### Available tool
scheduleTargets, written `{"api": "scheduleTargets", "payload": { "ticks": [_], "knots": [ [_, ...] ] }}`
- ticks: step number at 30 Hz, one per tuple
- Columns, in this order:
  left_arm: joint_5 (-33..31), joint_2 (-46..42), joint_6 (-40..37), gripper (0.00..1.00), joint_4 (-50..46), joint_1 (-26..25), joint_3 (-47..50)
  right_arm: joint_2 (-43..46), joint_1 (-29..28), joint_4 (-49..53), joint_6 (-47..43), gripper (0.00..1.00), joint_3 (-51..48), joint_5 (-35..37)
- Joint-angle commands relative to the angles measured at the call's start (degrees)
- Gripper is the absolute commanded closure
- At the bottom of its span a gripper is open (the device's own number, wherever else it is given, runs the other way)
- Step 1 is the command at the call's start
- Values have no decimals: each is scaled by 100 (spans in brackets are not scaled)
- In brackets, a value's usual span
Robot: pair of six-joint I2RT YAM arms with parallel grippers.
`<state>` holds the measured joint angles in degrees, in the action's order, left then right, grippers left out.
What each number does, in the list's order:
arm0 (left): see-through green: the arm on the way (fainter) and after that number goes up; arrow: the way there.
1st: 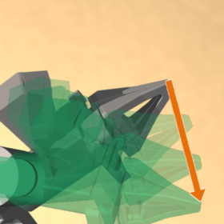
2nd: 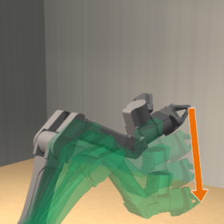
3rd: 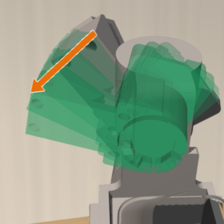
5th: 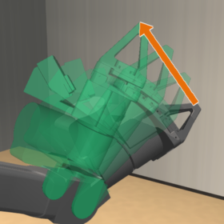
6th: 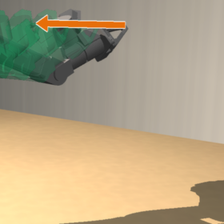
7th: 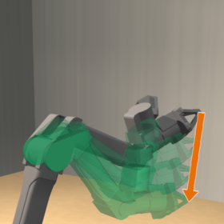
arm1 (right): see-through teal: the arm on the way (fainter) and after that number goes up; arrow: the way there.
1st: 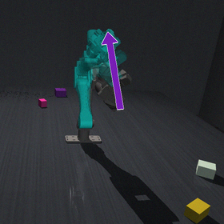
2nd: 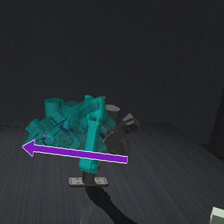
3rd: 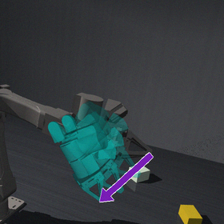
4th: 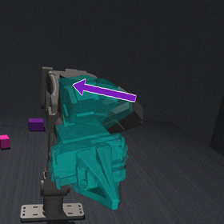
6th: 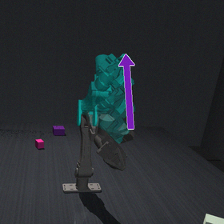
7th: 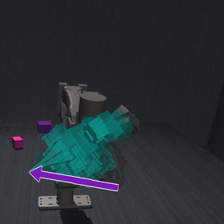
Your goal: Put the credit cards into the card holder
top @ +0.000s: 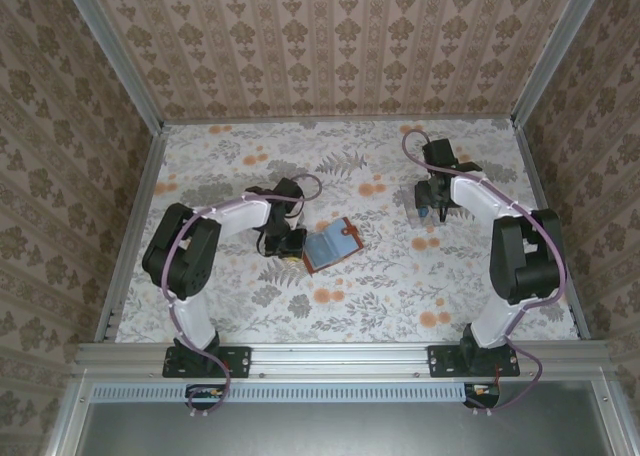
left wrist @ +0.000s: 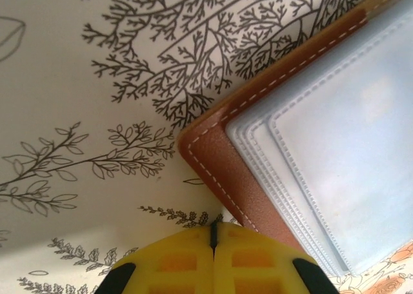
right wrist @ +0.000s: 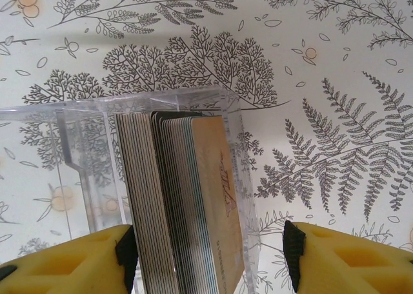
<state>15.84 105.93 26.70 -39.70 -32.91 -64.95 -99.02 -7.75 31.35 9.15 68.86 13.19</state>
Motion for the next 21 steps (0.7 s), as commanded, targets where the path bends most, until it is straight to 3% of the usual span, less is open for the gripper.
{"api": "scheduleTargets", "payload": {
  "ticks": [1, 7, 13, 21],
  "knots": [
    [-663, 665, -189, 100, 2015, 74, -189, -216, 10, 18, -1, 36, 90, 182],
    [-510, 649, -246, 100, 1941, 73, -561, -281, 8, 30, -43, 37, 139, 182],
    [-399, 436, -314, 100, 1873, 107, -751, -51, -49, -24, -164, 43, 63, 708],
    [-362, -15, -231, 99, 1806, 306, -364, 190, -78, -248, -257, 45, -57, 968]
  ]
}}
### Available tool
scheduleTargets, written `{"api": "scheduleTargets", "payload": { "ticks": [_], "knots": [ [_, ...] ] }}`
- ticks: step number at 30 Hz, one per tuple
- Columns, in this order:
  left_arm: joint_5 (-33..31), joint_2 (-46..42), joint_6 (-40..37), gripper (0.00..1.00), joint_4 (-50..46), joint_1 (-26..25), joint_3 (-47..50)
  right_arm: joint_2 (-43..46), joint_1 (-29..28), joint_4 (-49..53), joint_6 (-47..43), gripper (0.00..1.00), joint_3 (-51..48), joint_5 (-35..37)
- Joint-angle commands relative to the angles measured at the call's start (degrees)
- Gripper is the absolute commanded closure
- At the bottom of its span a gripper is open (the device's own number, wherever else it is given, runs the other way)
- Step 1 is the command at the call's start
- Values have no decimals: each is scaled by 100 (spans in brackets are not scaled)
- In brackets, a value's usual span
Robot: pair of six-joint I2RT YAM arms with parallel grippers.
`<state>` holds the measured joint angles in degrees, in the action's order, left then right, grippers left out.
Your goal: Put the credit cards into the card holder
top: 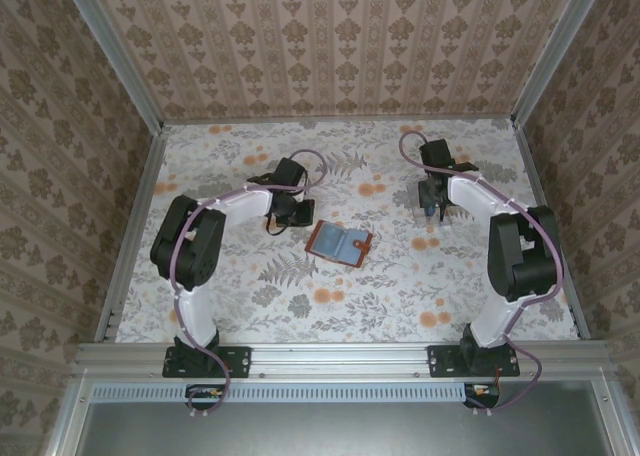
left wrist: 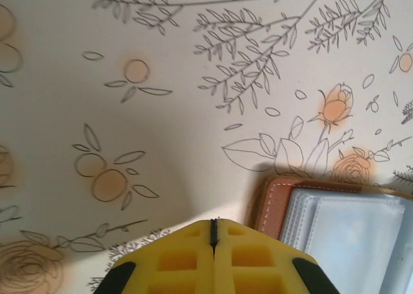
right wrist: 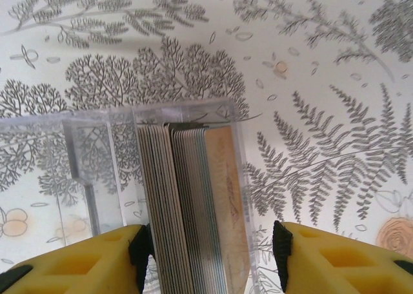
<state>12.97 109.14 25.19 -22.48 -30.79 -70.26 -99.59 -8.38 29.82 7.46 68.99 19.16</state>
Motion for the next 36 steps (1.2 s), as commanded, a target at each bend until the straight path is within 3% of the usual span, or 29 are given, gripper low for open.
{"api": "scheduleTargets", "payload": {
  "ticks": [1, 5, 10, 20, 31, 34, 36],
  "knots": [
    [-76, -396, -74, 99, 77, 107, 232, 249, -20, -99, -96, 45, -77, 387],
    [-76, -689, -71, 99, 17, 134, 502, 251, -36, -104, -121, 49, -96, 394],
    [-128, -1029, -6, 99, 32, 134, 853, 262, -63, -99, -166, 66, -122, 295],
    [-163, -1353, 38, 99, 50, 134, 1487, 442, -127, -47, -290, 91, -165, 161],
    [150, -1635, 109, 97, 166, 134, 1864, 1002, -189, 67, 35, 97, -235, -252],
    [439, -1683, 113, 91, 263, 130, 1863, 1452, -224, 66, 296, 97, -368, -668],
    [604, -1676, 76, 80, 336, 133, 1832, 1761, -323, 283, 279, 98, -422, -730]
  ]
}}
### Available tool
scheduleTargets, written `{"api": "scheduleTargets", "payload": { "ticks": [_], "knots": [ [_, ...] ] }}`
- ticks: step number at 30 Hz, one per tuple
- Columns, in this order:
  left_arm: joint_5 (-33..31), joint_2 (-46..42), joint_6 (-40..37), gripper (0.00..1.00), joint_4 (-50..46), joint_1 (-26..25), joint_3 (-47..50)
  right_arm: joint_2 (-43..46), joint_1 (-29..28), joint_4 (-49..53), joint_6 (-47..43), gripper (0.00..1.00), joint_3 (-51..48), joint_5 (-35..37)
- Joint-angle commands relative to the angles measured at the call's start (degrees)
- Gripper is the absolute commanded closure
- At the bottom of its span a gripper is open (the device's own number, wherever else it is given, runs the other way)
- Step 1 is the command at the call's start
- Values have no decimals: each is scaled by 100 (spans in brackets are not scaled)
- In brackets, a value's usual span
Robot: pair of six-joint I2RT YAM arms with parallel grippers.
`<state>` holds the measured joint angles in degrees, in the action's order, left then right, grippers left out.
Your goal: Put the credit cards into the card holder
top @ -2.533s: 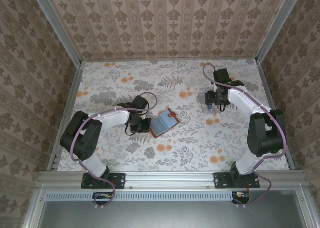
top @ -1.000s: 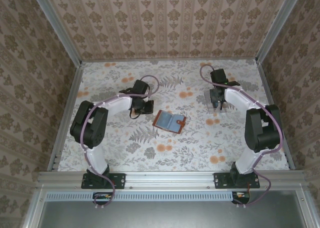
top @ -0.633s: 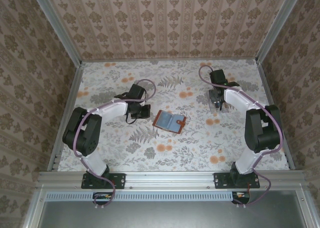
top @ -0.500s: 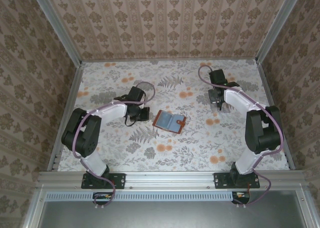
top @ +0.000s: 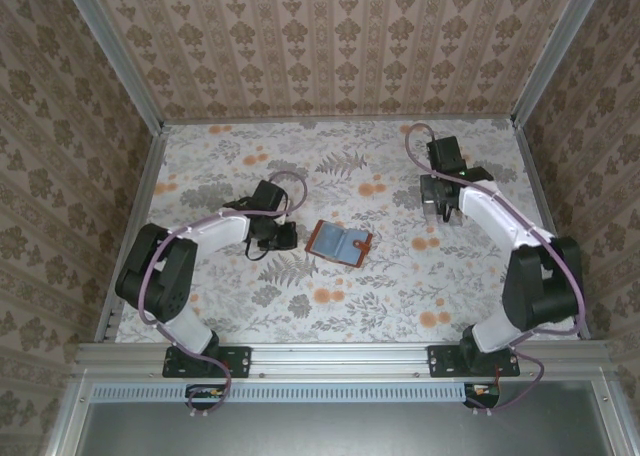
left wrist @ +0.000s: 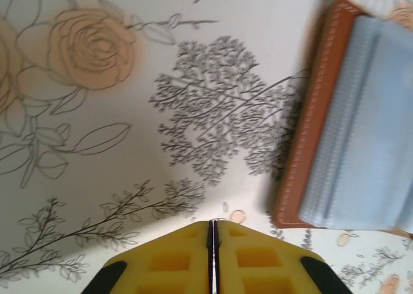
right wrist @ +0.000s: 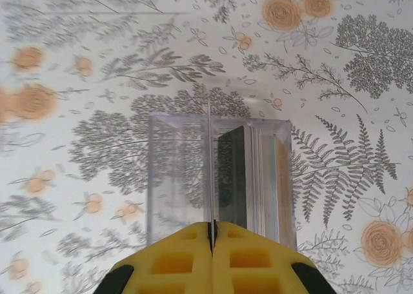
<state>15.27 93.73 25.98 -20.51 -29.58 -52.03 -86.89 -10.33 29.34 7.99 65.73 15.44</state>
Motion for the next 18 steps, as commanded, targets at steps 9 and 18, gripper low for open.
{"api": "scheduleTargets", "payload": {
  "ticks": [9, 18],
  "knots": [
    [961, 171, 98, 57, 722, -51, -53, 1398, -297, -430, 1443, 100, -997, -3795],
    [1005, 515, 93, 56, 768, -252, -230, 847, -748, -2305, 2905, 100, -2125, -5487]
  ]
}}
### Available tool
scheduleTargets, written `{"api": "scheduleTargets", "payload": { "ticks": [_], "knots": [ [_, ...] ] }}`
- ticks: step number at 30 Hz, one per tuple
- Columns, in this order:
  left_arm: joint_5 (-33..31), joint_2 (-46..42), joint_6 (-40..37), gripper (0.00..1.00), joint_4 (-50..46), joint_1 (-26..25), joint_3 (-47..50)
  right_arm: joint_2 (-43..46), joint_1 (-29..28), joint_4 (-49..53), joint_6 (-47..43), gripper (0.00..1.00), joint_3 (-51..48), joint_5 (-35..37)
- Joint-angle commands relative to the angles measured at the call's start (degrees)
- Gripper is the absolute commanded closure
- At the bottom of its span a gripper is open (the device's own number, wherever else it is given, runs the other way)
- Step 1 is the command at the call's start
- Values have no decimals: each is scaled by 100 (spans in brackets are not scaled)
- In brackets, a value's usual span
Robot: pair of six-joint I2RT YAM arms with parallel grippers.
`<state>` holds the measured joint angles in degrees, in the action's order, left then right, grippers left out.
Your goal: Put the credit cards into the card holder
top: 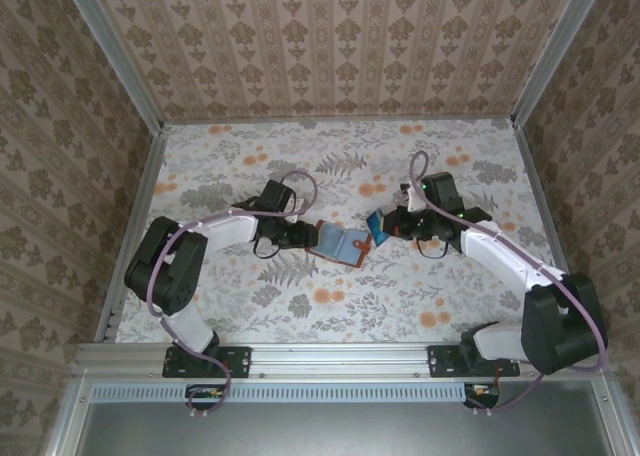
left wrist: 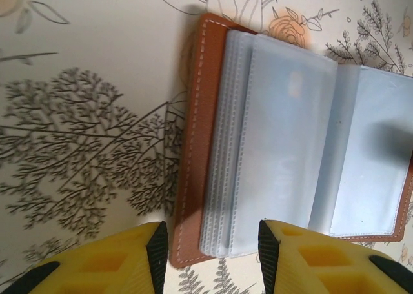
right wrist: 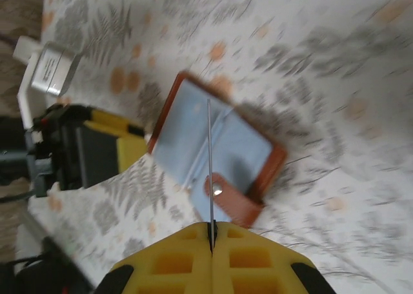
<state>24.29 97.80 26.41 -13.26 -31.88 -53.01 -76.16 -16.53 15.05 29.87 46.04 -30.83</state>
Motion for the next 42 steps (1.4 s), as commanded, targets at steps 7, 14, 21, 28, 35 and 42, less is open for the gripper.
{"api": "scheduleTargets", "payload": {
  "ticks": [7, 14, 21, 28, 35, 42],
  "knots": [
    [58, 259, 191, 56, 236, -101, -69, -1077, -386, -1401, 1361, 100, -174, -882],
    [21, 437, 265, 61, 232, -240, -97, -1683, -386, -1345, 1451, 100, 45, -839],
    [175, 425, 407, 75, 271, -282, 31, -1996, -381, -1645, 1567, 100, -143, -840],
    [32, 462, 500, 79, 102, -353, 93, -1959, -295, -2502, 1710, 100, -459, -1039],
    [-102, 214, 619, 81, 46, -363, 191, -1876, -154, -2613, 1437, 100, -577, -1206],
    [-23, 257, 721, 83, 86, -363, 203, -1749, -104, -3050, 1353, 100, -761, -1098]
  ]
}}
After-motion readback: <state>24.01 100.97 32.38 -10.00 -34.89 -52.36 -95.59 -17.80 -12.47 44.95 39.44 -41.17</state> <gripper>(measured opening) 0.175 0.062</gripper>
